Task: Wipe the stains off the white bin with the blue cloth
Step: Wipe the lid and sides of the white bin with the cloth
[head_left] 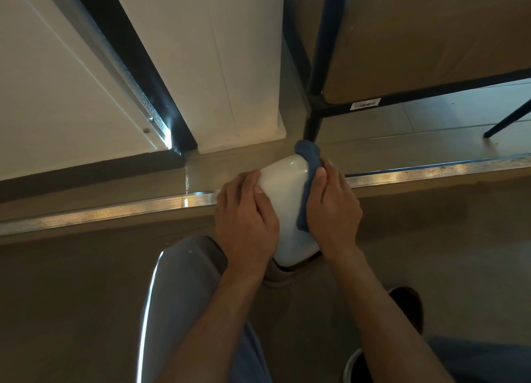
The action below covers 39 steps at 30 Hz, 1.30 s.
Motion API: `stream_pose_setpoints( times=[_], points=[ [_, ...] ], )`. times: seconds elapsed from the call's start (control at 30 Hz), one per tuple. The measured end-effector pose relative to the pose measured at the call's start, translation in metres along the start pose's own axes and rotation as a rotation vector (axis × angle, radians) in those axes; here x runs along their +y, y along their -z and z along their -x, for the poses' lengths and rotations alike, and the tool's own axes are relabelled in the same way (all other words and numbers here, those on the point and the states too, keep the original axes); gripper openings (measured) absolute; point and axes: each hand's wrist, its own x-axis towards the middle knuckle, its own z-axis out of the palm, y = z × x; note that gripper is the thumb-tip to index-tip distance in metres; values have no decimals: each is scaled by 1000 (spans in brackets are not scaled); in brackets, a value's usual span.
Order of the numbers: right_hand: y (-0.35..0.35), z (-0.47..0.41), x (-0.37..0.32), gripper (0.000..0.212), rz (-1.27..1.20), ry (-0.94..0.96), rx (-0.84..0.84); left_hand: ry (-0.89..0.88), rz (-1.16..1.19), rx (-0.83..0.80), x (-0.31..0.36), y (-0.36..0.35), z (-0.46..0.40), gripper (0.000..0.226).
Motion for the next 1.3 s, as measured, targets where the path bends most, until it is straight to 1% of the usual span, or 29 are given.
stream_pose_setpoints(
  times=[0.1,0.2,0.27,0.33,0.37,0.4,0.47,0.5,0.53,0.57,0.6,0.67,0.73,0.77,0.8,0.83,0.9,0.97,1.07,1.13,1.2,1.3],
  points=[
    [-3,-31,-11,38,128,9,-94,7,-30,-6,4,-1,0,42],
    [-12,-60,-34,32,323,102,-222,16,-37,0,5,-1,-1,42],
    [-17,-64,-49,37,348,173,-286,34,-22,5,0,0,-2,41],
    [-15,-61,-47,39,305,279,-316,45,-5,7,-1,1,-3,40],
    [-11,-62,-38,38,275,293,-330,42,-4,5,1,1,-3,40],
    [-6,-65,-30,38,215,237,-362,35,-9,4,4,1,-3,39],
    [1,-77,-21,38,139,25,-467,26,-17,11,6,-1,-2,38],
    [2,-83,-21,38,153,-50,-498,28,-15,12,7,-2,-3,38],
    [2,-86,-23,39,183,-85,-515,33,-12,9,7,-2,-3,37],
    [0,-86,-28,39,214,-69,-512,38,-11,6,7,-2,-4,38],
    [-2,-85,-33,38,249,-9,-492,41,-12,2,7,-2,-4,38],
    [-6,-73,-35,38,302,237,-386,32,-19,-2,7,-2,-3,39],
    [-6,-58,-27,38,278,514,-273,21,-27,2,5,-3,-3,40],
    [-7,-52,-20,38,256,611,-212,20,-30,3,4,-4,-3,40],
    [-8,-46,-14,38,239,650,-154,17,-31,1,2,-4,-3,40],
    [-9,-38,-8,38,227,644,-104,11,-28,-3,1,-4,-3,39],
    [-13,-17,-1,40,221,574,-5,-3,-22,-3,1,-3,-2,37],
    [-18,7,2,45,248,546,58,4,-22,5,3,-3,-3,36],
    [-21,28,2,48,248,579,63,11,-24,-15,2,-3,-4,38],
    [-19,20,1,47,250,581,62,1,-26,-20,2,-3,-4,40],
    [-16,4,-3,45,271,539,46,-10,-29,-14,2,-4,-4,41],
    [-14,-21,-16,46,306,438,-39,-8,-39,-21,2,-4,-3,41]
  ],
)
